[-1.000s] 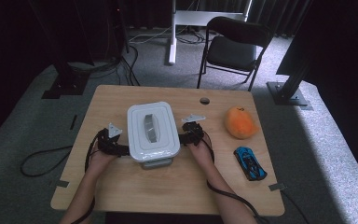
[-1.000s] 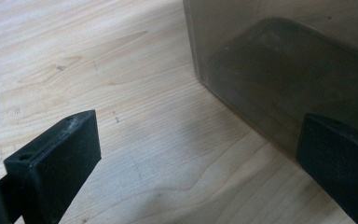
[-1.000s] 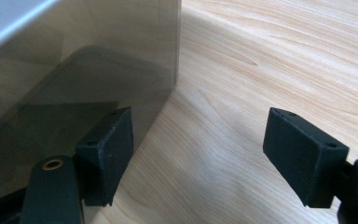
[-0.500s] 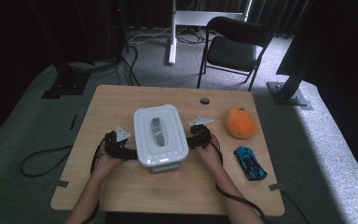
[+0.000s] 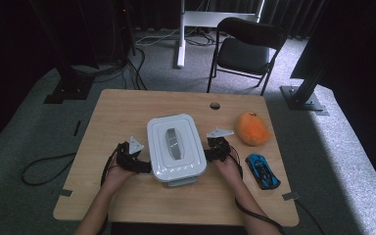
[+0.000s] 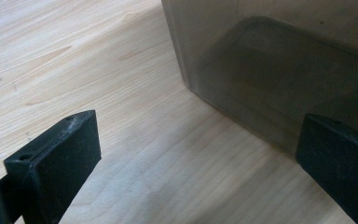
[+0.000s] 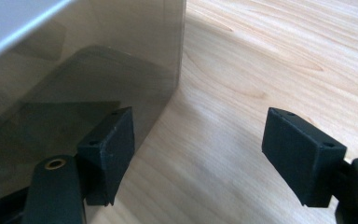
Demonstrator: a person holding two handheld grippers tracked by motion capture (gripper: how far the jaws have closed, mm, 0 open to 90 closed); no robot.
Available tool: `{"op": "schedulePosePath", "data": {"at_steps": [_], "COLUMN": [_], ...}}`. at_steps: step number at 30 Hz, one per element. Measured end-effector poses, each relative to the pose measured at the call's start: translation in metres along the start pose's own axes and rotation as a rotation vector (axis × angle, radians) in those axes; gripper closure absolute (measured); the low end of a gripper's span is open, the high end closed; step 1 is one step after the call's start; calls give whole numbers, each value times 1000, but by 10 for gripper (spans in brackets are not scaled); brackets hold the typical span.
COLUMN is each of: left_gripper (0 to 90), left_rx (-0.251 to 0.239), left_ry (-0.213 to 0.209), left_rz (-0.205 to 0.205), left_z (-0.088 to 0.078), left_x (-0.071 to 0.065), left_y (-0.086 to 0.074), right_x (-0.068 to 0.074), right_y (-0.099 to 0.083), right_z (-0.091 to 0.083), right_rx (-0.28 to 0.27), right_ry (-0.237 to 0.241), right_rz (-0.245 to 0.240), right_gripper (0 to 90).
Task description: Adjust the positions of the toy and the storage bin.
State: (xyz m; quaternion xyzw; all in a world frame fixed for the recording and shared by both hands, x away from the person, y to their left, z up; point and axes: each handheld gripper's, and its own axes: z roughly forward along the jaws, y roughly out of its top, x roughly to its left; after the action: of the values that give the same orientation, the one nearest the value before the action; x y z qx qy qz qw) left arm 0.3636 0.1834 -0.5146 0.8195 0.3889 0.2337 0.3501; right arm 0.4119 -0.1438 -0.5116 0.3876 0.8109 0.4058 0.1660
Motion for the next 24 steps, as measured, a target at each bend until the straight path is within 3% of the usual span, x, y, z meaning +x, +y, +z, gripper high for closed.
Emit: {"op": "schedulePosePath", "data": {"at_steps": [24], "left_gripper": [3], "left_rx": [5], "left_ry": [-67], "left_rz": [44], "left_z": [-8], "left_x": [-37], "left_y": [-1], "right_x": [-6], "right_y": [-27], "right_z": [-33], "right_rx": [-20], "right_ry": [15], "right_rz": [-30], "right_gripper": [251]}}
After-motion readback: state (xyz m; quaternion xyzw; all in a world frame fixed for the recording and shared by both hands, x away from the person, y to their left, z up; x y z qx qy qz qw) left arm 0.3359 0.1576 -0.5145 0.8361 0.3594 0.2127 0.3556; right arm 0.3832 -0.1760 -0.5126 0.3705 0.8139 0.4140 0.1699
